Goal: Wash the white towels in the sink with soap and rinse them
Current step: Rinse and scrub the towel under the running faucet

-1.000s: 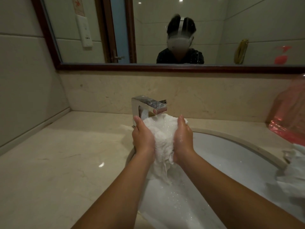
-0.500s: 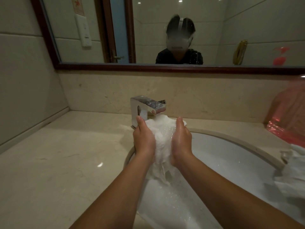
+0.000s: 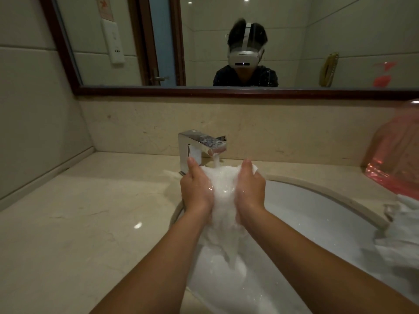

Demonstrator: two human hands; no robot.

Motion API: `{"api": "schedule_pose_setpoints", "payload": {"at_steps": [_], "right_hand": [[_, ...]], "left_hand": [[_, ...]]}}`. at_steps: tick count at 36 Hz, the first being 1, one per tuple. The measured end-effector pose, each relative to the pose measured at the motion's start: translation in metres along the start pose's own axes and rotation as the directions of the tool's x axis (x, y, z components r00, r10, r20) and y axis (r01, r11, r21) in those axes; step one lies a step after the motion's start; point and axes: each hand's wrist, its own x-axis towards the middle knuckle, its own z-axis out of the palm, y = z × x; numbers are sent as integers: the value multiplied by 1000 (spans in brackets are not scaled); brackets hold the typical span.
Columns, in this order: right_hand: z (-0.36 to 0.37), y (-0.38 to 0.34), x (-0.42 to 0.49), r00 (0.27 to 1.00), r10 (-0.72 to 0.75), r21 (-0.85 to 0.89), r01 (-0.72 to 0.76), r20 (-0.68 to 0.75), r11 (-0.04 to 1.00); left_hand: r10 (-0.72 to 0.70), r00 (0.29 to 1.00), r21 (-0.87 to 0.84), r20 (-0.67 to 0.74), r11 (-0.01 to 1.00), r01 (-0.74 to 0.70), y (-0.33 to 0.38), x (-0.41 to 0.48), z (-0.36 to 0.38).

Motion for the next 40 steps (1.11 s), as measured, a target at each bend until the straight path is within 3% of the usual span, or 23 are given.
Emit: {"api": "schedule_pose_setpoints", "payload": {"at_steps": [4, 11, 15, 20, 23, 27, 29, 31, 33, 35, 40], "right_hand": [[-5, -2, 6, 993, 68, -49, -63, 92, 997], [-21, 8, 12, 970, -93, -86, 115, 225, 990], [-30, 16, 8, 906, -56, -97, 107, 419, 990], [-37, 21, 14, 817, -13, -320, 240, 577, 916], [-49, 13, 29, 821, -86, -132, 193, 564, 972], [-57, -1, 42, 857, -73, 49, 56, 509, 997], [-55, -2, 45, 873, -13, 50, -12, 488, 999], [-50, 0, 45, 882, 23, 34, -44, 470, 998], [-44, 4, 44, 887, 54, 23, -73, 459, 997], [-39, 11, 45, 881, 104, 32, -133, 461, 991], [-49, 14, 55, 800, 267, 49, -346, 538, 937]], "left_hand": [[-64, 997, 18, -36, 998, 65, 0, 7, -2], [-317, 948, -241, 7, 920, 309, -14, 22, -4], [-391, 920, -352, 28, 857, 376, -17, 26, -7], [-368, 926, -352, 87, 858, 374, -9, 24, -10], [-279, 928, -334, 246, 874, 352, -14, 24, -8], [-175, 925, -65, 337, 976, 208, -10, 11, -7], [-221, 837, 10, 500, 968, 250, -3, -2, -4], [-297, 764, 85, 573, 949, 305, -5, -6, -2], [-350, 780, 128, 519, 934, 334, -11, 1, -2], [-356, 843, 165, 403, 934, 316, -17, 10, -4], [-339, 906, 20, 254, 938, 345, -7, 9, -5]]}}
